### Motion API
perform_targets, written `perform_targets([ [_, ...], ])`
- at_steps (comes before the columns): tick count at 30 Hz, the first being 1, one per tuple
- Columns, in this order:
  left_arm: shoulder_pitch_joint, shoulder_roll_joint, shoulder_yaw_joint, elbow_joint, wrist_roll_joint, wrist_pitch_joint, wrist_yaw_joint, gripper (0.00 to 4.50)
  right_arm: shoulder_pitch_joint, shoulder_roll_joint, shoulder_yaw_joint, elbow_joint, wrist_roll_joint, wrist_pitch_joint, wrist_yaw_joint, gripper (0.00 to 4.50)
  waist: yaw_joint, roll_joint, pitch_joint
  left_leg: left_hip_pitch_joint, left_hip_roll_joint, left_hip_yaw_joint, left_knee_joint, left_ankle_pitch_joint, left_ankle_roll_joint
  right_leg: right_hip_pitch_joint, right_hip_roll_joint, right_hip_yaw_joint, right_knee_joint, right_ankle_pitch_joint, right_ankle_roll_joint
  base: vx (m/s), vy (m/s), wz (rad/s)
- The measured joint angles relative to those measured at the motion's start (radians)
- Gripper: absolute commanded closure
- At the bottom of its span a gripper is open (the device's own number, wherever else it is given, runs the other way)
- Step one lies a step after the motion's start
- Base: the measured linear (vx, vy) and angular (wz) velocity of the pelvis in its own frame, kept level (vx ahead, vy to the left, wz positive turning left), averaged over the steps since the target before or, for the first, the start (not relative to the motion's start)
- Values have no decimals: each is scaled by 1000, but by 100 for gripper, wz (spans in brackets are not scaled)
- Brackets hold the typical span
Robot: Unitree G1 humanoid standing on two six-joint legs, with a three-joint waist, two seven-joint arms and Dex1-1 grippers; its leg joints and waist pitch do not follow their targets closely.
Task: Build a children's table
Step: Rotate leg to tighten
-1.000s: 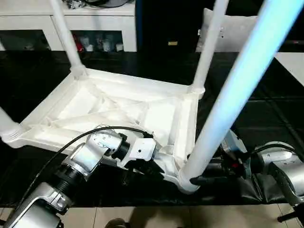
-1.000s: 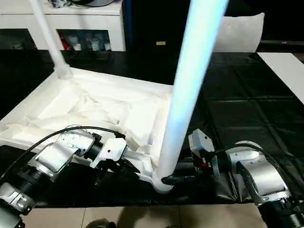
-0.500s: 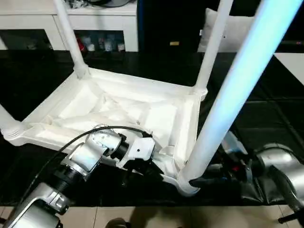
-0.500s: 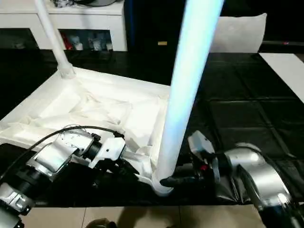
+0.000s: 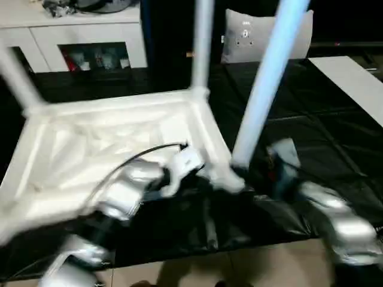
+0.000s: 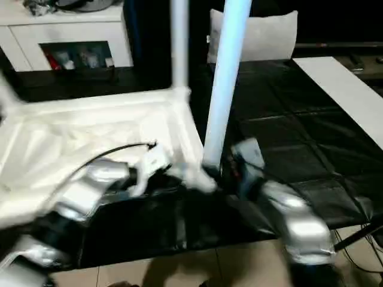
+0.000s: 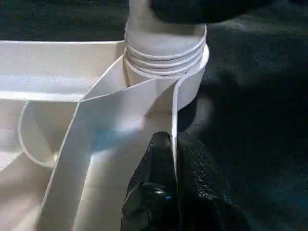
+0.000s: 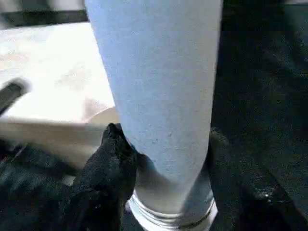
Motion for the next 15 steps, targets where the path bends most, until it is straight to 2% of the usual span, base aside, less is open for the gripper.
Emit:
perform_targets([
  [1,-1,-19,0,1,5,11,27,450,-2,14,1,2,-19,-5,-32,254,3,0,0,0,0,0,-1,0,0,0,0,0,-2,1,-1,0,0,0],
  [2,-3,-35,0,1,8,24,54,450,-6,31,1,9,-34,-18,-65,220,4,1,-1,0,-1,0,-2,0,0,0,-1,0,-2,2,-3,0,0,0],
  [4,-5,-47,-1,1,10,29,75,450,-11,45,1,20,-41,-33,-95,187,7,1,-1,0,-1,0,-4,-1,1,0,-1,0,-3,1,-3,0,0,0],
  [10,-9,-44,-2,0,14,22,71,450,-9,53,-3,30,-25,-62,-82,140,10,2,0,0,-1,0,-4,-1,2,-2,-1,0,-4,1,-3,0,0,0],
  [13,-9,-21,-11,-2,14,-6,43,450,10,3,-3,27,-9,-88,-15,100,14,2,0,0,-1,0,-4,-1,2,-2,-1,-1,-4,1,-3,0,0,0],
  [15,-8,25,-32,-9,2,-44,-29,450,21,-71,2,25,25,-110,88,88,16,3,1,0,-1,0,-4,-1,2,-2,-1,-1,-3,1,-3,0,0,0],
])
